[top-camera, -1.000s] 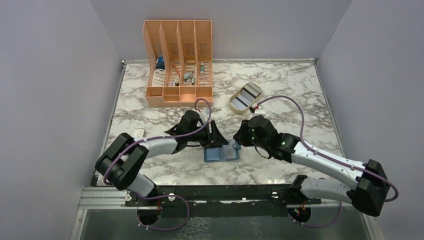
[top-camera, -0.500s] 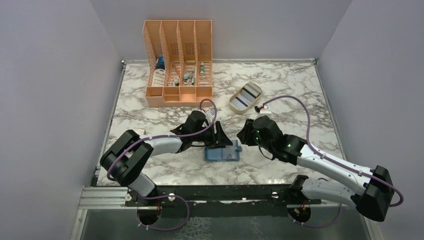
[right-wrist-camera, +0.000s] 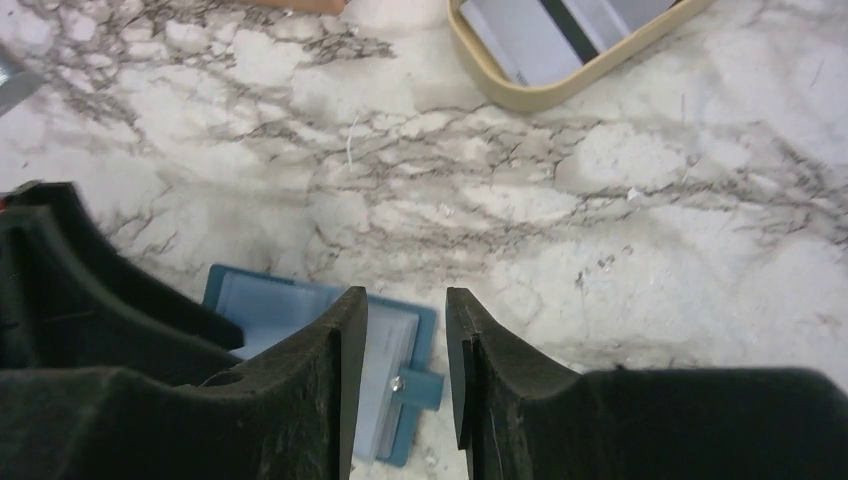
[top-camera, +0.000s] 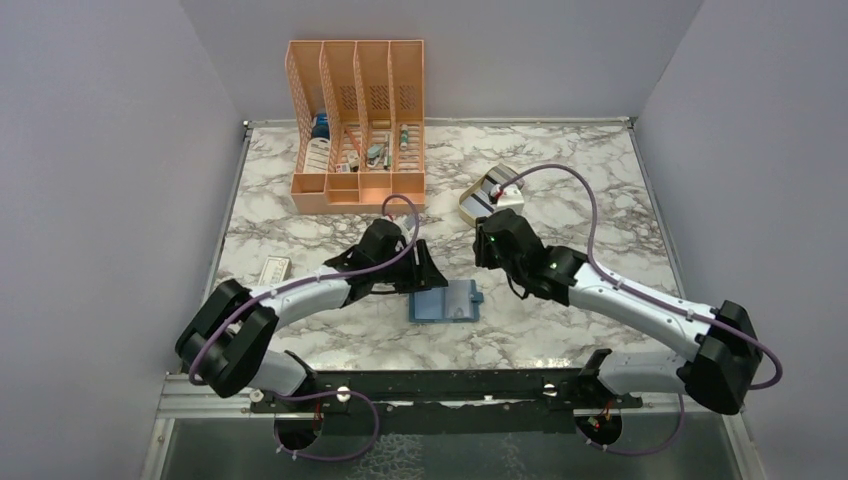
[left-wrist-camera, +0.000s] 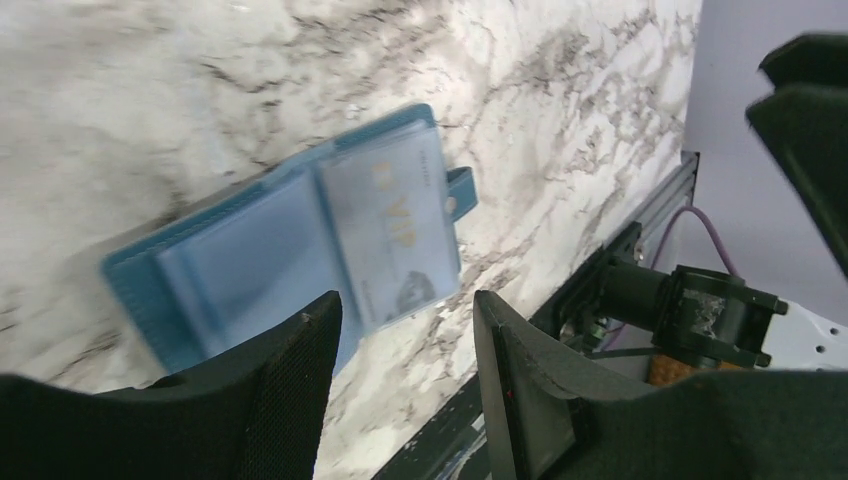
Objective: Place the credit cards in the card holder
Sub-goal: Turn over the card slot in the card holder.
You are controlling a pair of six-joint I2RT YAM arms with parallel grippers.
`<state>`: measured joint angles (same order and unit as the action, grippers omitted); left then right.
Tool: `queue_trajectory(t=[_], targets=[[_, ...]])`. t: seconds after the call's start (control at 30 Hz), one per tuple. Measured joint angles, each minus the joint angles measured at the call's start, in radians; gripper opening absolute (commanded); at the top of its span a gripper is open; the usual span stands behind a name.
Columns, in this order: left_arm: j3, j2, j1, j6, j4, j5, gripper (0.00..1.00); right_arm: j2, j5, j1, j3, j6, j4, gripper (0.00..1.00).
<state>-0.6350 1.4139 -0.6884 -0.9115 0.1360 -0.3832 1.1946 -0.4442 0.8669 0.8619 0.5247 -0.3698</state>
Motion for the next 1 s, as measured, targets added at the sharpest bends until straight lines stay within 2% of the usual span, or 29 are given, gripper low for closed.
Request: queue_trajectory(t=[0.23, 0.57, 0.77, 1.0], targets=[[0.000, -0.135, 0.122, 0.090, -0.143, 0.021, 0.57, 0.185, -0.030, -0.102, 0.137, -0.126, 0.018, 0.42], [-0.111, -0.218, 0.158, 0.278, -0.389, 0.005, 0.60, 0.471, 0.000, -0.324, 0.338, -0.370, 0.090, 0.59], [-0.173, -0.245, 0.175, 0.417, -0.481, -0.007, 0.62, 0.627, 0.030, -0.377, 0.463, -0.536, 0.124, 0.59], [-0.173, -0.228, 0.231, 0.480, -0.533, -0.057, 0.62, 0.846, 0.041, -0.405, 0.725, -0.649, 0.069, 0.59]])
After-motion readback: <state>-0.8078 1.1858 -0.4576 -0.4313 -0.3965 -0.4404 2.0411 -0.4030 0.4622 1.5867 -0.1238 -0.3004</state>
